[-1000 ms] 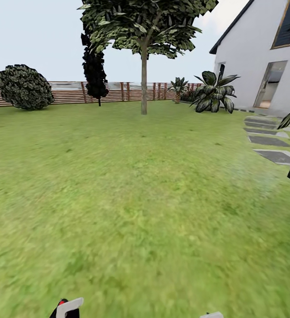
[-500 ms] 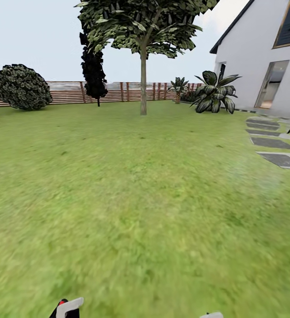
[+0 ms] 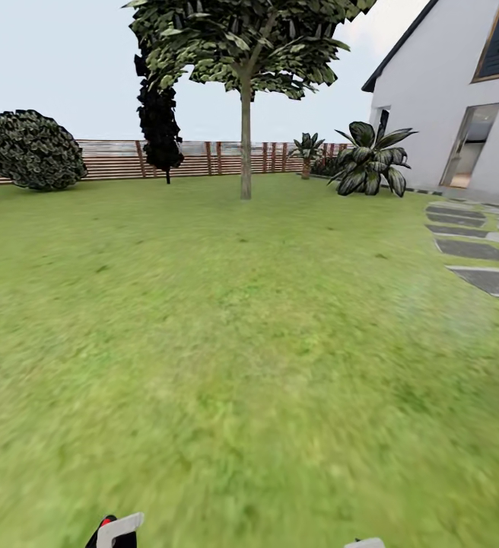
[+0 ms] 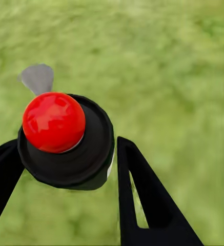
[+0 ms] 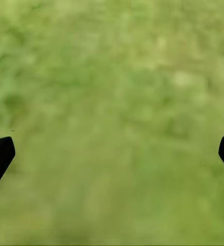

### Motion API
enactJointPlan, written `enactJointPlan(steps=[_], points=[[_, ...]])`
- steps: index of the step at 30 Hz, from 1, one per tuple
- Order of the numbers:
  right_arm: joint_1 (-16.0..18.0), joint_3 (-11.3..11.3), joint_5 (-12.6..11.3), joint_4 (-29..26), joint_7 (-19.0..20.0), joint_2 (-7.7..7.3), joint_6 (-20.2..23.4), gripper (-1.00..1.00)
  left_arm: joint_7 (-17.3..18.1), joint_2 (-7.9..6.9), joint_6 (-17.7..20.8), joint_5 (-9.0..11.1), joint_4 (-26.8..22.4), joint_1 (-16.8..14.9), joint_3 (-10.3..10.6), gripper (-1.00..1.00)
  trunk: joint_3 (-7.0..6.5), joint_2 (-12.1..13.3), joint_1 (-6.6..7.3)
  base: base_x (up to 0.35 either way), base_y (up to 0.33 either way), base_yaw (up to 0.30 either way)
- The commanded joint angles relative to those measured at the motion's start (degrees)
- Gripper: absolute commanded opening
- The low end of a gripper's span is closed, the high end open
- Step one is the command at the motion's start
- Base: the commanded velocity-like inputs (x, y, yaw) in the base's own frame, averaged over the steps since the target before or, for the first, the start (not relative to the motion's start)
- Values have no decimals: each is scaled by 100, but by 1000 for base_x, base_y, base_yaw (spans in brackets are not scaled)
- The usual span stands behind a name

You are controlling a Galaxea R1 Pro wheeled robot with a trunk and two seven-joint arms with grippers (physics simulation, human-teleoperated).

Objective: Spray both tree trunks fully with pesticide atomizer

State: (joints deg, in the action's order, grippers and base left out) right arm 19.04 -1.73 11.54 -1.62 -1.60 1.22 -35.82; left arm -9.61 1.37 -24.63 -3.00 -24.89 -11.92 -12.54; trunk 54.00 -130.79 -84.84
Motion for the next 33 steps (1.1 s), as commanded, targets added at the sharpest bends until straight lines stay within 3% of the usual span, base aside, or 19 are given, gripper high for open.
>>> enactJointPlan(steps=[1, 33], points=[[3, -20, 42, 4, -16, 1, -13, 100, -14, 4, -16, -34, 1, -3, -20, -100, 5, -2, -2, 339, -77, 0], [4, -20, 42, 4, -16, 1, -13, 100, -14, 4, -16, -34, 1, -3, -20, -100, 5, -2, -2, 339, -69, 0]])
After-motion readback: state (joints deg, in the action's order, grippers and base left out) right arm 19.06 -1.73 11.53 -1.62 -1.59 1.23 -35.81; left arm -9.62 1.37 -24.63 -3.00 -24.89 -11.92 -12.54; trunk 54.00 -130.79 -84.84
